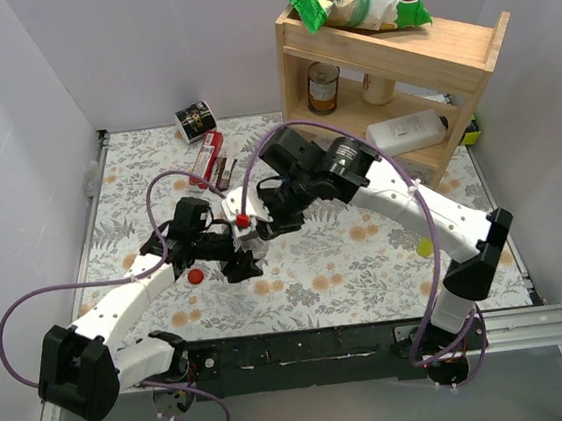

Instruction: Screw on the bottle caps

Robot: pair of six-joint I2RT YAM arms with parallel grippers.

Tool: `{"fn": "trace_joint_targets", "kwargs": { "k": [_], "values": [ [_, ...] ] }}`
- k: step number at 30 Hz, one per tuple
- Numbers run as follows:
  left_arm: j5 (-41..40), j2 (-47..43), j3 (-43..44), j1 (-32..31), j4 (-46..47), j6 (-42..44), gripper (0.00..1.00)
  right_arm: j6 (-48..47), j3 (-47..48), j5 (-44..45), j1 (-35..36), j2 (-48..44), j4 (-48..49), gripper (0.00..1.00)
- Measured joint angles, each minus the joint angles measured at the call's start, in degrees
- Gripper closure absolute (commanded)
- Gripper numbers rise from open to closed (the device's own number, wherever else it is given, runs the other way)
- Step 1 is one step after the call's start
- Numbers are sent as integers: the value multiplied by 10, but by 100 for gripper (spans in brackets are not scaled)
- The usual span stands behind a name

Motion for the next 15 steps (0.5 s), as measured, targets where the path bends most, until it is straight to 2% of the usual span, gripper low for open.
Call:
{"fn": "trace_joint_targets", "kwargs": {
  "k": [3,6,7,12,13,15],
  "values": [
    [-67,-48,-40,0,64,-68,100,137,66,-21,-31,59,-17,99],
    [-141,-65,-63,-4,92,-128,100,245,76,-57,-68,97,-16,98],
    [-155,-63,-64,-7,92,-138,100,265,75,-64,-77,105,-16,85],
    [-199,-50,-69,-17,90,-168,100,332,99,-83,-100,146,-31,43],
    [-200,-50,-69,-18,95,-172,100,335,114,-84,-102,153,-38,32],
    [-199,-54,-65,-18,126,-176,100,335,131,-88,-105,156,-50,24]
  ]
}}
